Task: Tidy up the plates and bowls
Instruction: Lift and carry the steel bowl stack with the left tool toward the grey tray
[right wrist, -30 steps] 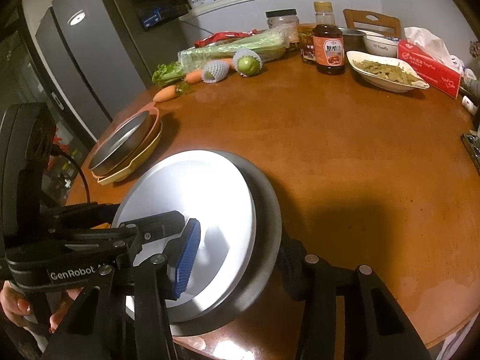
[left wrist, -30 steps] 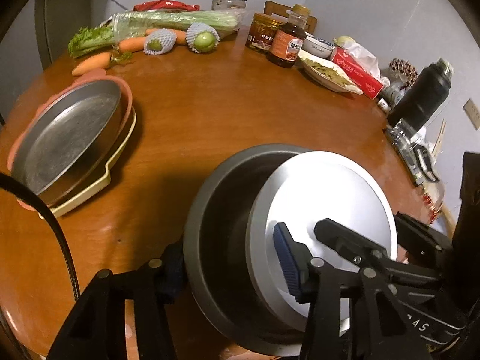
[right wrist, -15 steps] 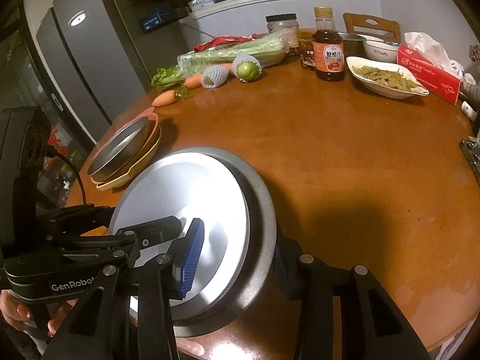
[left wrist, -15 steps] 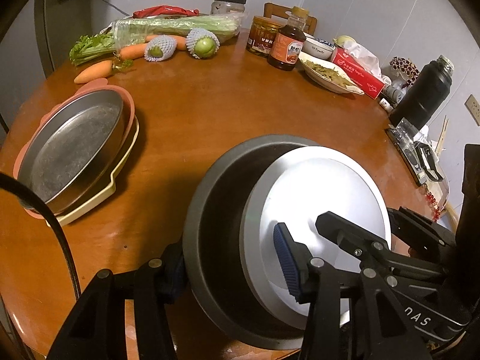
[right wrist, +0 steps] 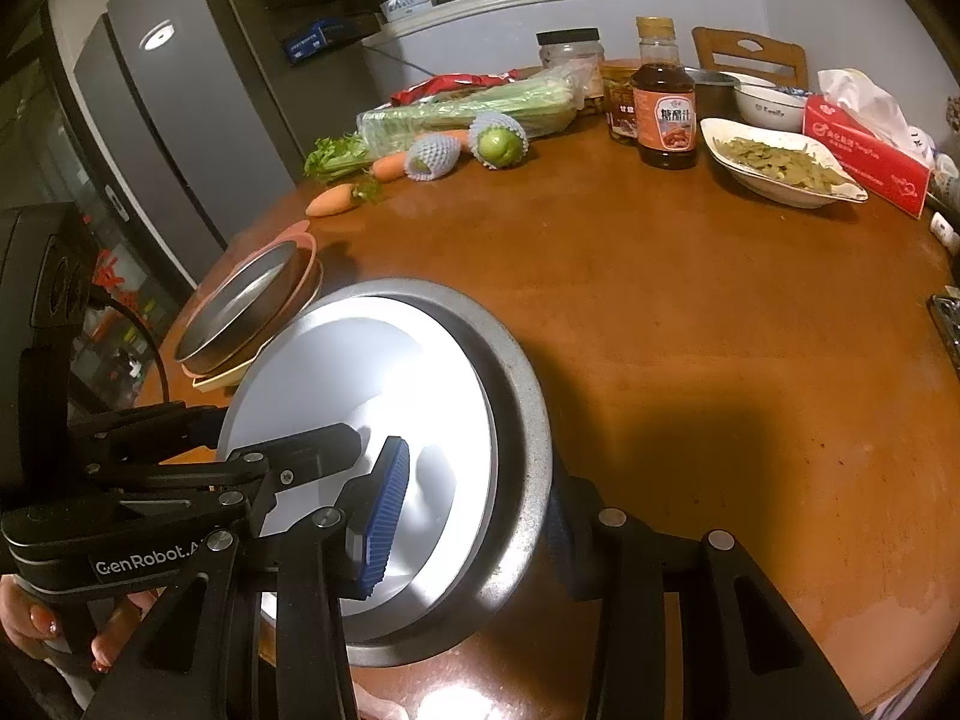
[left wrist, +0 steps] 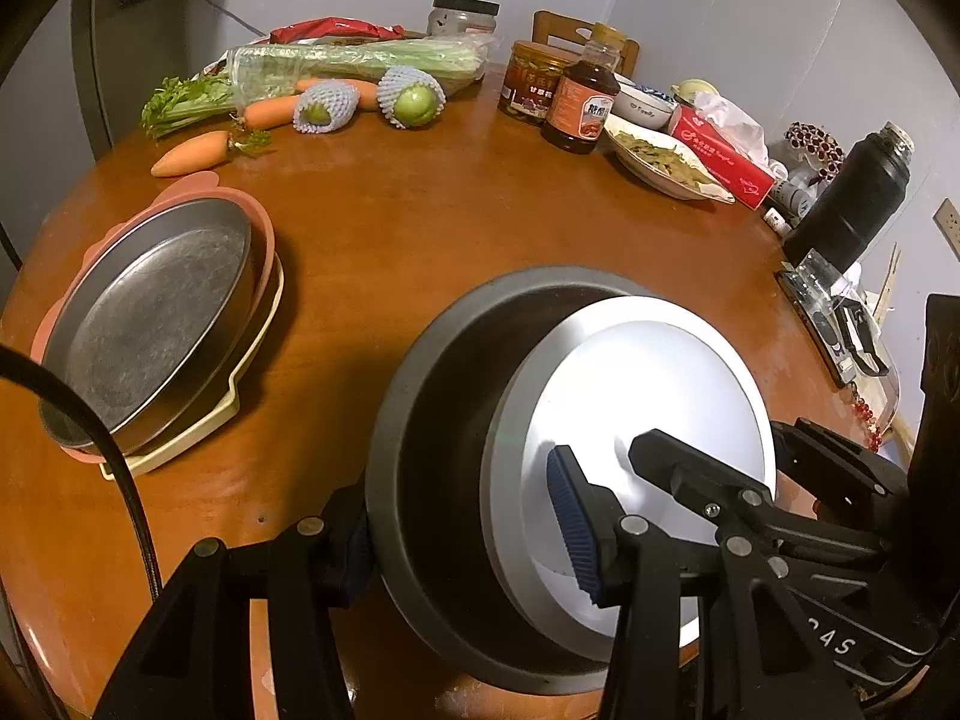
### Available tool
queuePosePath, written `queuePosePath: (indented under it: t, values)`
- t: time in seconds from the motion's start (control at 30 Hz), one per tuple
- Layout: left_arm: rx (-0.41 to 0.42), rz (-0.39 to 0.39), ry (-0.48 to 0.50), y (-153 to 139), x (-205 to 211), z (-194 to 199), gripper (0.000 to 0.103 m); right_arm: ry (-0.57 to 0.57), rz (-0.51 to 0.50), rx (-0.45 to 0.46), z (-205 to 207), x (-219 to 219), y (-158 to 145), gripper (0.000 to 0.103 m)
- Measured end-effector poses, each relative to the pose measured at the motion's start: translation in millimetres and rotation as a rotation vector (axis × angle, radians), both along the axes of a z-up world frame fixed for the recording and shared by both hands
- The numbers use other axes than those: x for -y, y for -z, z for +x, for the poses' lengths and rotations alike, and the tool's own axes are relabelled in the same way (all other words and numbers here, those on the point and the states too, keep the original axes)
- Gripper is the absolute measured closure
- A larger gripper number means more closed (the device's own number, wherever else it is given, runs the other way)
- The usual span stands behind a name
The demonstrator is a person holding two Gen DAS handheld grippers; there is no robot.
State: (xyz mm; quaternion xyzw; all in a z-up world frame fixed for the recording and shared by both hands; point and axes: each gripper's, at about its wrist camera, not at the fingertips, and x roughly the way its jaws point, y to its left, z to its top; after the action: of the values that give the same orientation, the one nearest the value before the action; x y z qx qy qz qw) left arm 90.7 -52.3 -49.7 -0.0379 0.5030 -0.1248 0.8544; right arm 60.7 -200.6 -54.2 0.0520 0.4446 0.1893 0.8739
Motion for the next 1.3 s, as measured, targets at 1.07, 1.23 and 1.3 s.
queuePosePath:
  t: [1.07, 1.23, 1.3]
  values:
    - [0.071, -0.015, -0.126, -58, -72, 29, 0.052, -0.105, -0.003, 0.066, 43, -66, -56, 0.060]
    - [0.087, -0.023, -0.155, -68, -93, 31, 0.052, -0.135, -0.015, 0.068, 50, -89, -62, 0.060]
    - [0.093, -0.026, -0.166, -70, -101, 32, 0.052, -0.149, -0.020, 0.064, 54, -99, -64, 0.060]
